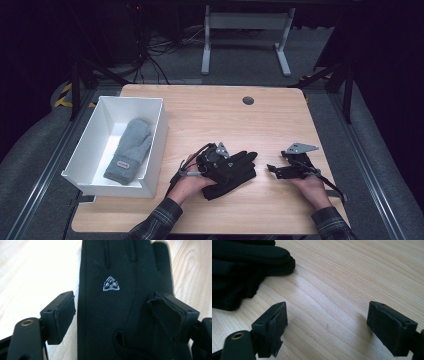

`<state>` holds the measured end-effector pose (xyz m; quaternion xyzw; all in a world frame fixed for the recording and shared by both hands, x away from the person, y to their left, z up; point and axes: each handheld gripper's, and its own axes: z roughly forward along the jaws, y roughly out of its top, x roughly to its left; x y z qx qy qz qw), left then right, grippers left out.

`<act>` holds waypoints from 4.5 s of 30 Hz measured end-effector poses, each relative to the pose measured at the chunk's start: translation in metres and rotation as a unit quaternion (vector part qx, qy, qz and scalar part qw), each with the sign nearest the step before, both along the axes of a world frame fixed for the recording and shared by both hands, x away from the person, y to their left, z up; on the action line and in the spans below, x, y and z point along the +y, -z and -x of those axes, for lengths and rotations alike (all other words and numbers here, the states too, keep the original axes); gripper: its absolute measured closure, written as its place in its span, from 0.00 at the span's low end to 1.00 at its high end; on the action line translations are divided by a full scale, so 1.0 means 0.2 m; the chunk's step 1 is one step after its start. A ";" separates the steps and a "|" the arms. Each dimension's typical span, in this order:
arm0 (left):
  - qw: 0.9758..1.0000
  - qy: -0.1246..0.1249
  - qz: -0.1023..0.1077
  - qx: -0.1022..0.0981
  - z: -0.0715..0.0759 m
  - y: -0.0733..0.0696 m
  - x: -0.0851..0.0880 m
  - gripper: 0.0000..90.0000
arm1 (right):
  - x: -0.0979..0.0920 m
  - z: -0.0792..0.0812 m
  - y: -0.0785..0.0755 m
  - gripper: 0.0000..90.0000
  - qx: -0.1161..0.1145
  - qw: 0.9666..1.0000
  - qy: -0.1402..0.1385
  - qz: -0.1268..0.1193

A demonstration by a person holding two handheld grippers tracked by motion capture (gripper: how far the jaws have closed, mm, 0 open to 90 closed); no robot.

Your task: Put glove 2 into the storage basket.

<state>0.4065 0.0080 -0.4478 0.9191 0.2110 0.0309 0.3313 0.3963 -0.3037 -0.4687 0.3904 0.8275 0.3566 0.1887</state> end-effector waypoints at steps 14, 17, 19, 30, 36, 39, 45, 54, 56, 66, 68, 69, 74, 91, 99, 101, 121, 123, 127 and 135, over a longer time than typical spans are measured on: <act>1.000 0.023 0.009 0.018 -0.01 0.05 0.01 0.30 | 0.00 0.00 0.00 0.20 -0.002 1.000 -0.002 0.000; 0.999 0.042 0.014 0.028 0.00 0.04 0.01 0.43 | 0.00 0.00 0.00 0.21 -0.002 1.000 -0.002 0.000; 0.997 0.059 0.020 0.050 0.00 0.04 0.01 0.56 | 0.00 0.00 0.00 0.21 -0.003 1.000 -0.003 0.000; 0.995 0.038 0.033 0.085 0.00 -0.03 0.03 0.76 | 0.00 0.00 0.00 0.21 -0.003 1.000 -0.003 0.000; 0.996 0.014 0.030 0.089 0.00 -0.09 0.07 0.76 | 0.00 0.00 0.00 0.20 -0.002 1.000 -0.007 0.000; 0.996 0.004 0.034 0.085 0.01 -0.14 0.09 0.76 | 0.00 0.00 0.00 0.19 -0.001 1.000 -0.009 0.000; 0.995 -0.027 0.055 0.075 0.00 -0.31 0.15 0.76 | 0.00 0.00 0.00 0.19 0.000 1.000 -0.011 0.000; 0.995 -0.043 0.074 0.060 -0.01 -0.51 0.24 0.76 | 0.00 0.00 0.00 0.18 0.001 1.000 -0.011 0.001; 0.994 -0.045 0.075 0.057 -0.01 -0.55 0.26 0.76 | 0.01 0.00 0.00 0.18 0.001 1.000 -0.012 0.000; 0.995 -0.071 0.068 0.027 -0.02 -0.78 0.41 0.76 | 0.01 0.00 0.00 0.18 0.001 1.000 -0.012 0.000; 0.994 -0.076 0.068 0.021 -0.03 -0.81 0.45 0.76 | 0.01 0.00 0.00 0.18 0.001 1.000 -0.012 0.000; 0.994 -0.076 0.068 0.021 -0.03 -0.81 0.45 0.76 | 0.01 0.00 0.00 0.18 0.001 1.000 -0.012 0.000; 0.992 -0.102 0.076 0.009 -0.03 -0.89 0.58 0.76 | 0.01 0.00 0.00 0.18 0.001 1.000 -0.012 0.000; 0.972 -0.222 0.080 -0.002 -0.03 -0.88 1.07 0.76 | 0.01 0.00 0.00 0.18 0.001 1.000 -0.012 0.000; 0.957 -0.282 0.075 0.000 -0.03 -0.79 1.25 0.76 | 0.01 0.00 0.00 0.18 0.001 1.000 -0.012 0.000; 0.953 -0.295 0.068 0.003 -0.04 -0.75 1.28 0.76 | 0.00 0.00 0.00 0.18 0.001 1.000 -0.012 0.000; 0.929 -0.367 0.018 0.039 -0.09 -0.39 1.39 0.75 | 0.00 0.00 0.00 0.18 0.001 1.000 -0.012 0.000; 0.928 -0.371 0.007 0.040 -0.10 -0.35 1.40 0.74 | 0.00 0.00 0.00 0.18 0.001 1.000 -0.012 0.000; 0.921 -0.387 -0.001 0.044 -0.12 -0.29 1.41 0.68 | 0.00 0.00 0.00 0.18 0.001 1.000 -0.012 0.000; 0.919 -0.393 0.008 0.040 -0.12 -0.31 1.44 0.39 | 0.00 0.00 0.00 0.18 0.001 1.000 -0.012 0.000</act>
